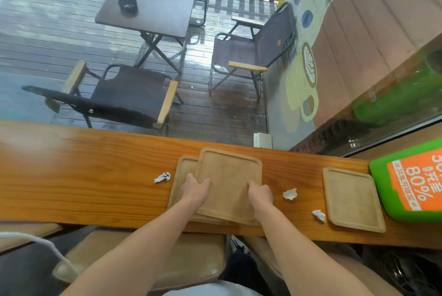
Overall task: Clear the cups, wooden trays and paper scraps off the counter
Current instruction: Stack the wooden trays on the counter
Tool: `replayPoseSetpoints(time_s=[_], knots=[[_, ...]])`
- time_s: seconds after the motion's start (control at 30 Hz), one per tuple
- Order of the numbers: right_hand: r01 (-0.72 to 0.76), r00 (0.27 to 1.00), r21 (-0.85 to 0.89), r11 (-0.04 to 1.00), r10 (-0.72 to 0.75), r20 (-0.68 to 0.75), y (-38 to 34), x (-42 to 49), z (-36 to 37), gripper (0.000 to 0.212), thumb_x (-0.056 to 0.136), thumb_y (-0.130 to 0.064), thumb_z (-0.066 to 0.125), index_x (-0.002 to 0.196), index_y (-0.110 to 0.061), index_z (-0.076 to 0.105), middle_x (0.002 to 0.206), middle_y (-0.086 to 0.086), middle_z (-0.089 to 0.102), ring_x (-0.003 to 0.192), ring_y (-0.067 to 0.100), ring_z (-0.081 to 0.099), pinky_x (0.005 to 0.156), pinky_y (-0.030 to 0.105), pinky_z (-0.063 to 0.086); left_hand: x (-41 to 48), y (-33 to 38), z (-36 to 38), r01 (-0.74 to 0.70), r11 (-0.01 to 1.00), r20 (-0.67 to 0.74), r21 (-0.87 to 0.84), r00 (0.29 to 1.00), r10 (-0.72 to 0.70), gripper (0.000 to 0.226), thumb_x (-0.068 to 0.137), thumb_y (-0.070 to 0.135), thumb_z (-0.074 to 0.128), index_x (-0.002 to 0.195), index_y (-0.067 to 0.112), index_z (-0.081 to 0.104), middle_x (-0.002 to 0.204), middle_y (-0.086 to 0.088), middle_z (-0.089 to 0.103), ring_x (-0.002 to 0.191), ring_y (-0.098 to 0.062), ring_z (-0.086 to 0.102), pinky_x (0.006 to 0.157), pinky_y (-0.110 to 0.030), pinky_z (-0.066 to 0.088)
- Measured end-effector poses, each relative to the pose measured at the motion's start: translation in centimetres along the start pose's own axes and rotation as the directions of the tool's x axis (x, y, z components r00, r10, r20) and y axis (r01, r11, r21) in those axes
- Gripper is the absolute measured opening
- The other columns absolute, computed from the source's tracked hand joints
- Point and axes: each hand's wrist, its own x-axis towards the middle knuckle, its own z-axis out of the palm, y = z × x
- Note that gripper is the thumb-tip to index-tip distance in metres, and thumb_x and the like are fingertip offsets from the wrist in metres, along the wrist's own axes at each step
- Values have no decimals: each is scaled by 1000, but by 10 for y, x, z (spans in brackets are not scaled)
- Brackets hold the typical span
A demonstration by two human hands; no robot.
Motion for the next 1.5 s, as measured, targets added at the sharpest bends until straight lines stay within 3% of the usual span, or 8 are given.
replayPoseSetpoints(time_s=[0.37, 0.6, 0.77, 1.0, 1.07, 1.23, 1.33, 1.5], knots=[[36, 999, -52, 998, -35, 23, -14, -18, 44, 60, 100, -35, 50, 148, -5, 33, 134, 14, 51, 95, 24, 49, 78, 36, 44, 18, -17, -51, 35, 997, 16, 68, 999, -36, 63, 93, 39, 57, 143, 7, 36, 141, -14, 49, 125, -33, 50, 97, -38, 42], [59, 991, -71, 996, -50, 122, -5, -19, 52, 58, 99, -30, 53, 150, -10, 36, 146, 9, 48, 124, 30, 49, 96, 39, 43, 29, -24, -57, 74, 989, 21, 131, 997, -77, 68, 97, 36, 56, 151, 6, 26, 147, -15, 46, 132, -33, 47, 104, -40, 42], [76, 985, -78, 994, -63, 162, 2, -23, 58, 48, 96, -27, 56, 140, -11, 48, 118, 5, 58, 104, 24, 56, 86, 37, 49, 31, -35, -62, 105, 976, 52, 190, 992, -117, 66, 97, 28, 55, 152, 7, 25, 144, -16, 48, 127, -32, 50, 102, -41, 47], [62, 984, -168, 984, -33, 173, 13, -30, 65, 46, 91, -26, 59, 133, -11, 46, 102, 0, 54, 90, 18, 53, 80, 35, 48, 28, -41, -58, 59, 951, 40, 304, 996, -75, 60, 97, 23, 56, 147, 4, 30, 140, -16, 50, 123, -30, 54, 90, -33, 49], [57, 983, -186, 981, -22, 182, 16, -32, 66, 50, 90, -27, 59, 134, -11, 43, 109, 3, 54, 96, 21, 53, 85, 38, 49, 27, -45, -59, 39, 941, 40, 335, 998, -56, 59, 96, 24, 57, 146, 5, 33, 139, -15, 50, 122, -30, 54, 87, -31, 47], [8, 974, -151, 988, 27, 224, 25, -32, 64, 55, 91, -25, 59, 140, -13, 38, 116, 3, 47, 102, 23, 47, 84, 39, 44, 28, -53, -64, 15, 903, 38, 430, 999, -35, 57, 93, 27, 58, 144, 11, 39, 141, -15, 46, 127, -34, 47, 105, -44, 44], [-22, 964, -129, 991, 56, 261, 27, -33, 61, 55, 94, -21, 57, 143, -12, 36, 122, 6, 47, 105, 25, 46, 86, 40, 44, 31, -56, -67, -19, 915, 48, 403, 999, 0, 50, 93, 24, 59, 140, 14, 44, 136, -12, 51, 121, -31, 52, 102, -41, 47], [-59, 962, -100, 993, 84, 260, 28, -35, 58, 72, 94, -24, 60, 153, -10, 21, 154, 13, 34, 135, 33, 40, 100, 45, 42, 32, -59, -68, -61, 933, 103, 355, 994, 26, 41, 92, 22, 59, 132, 16, 51, 125, -8, 61, 111, -26, 58, 89, -34, 49]])
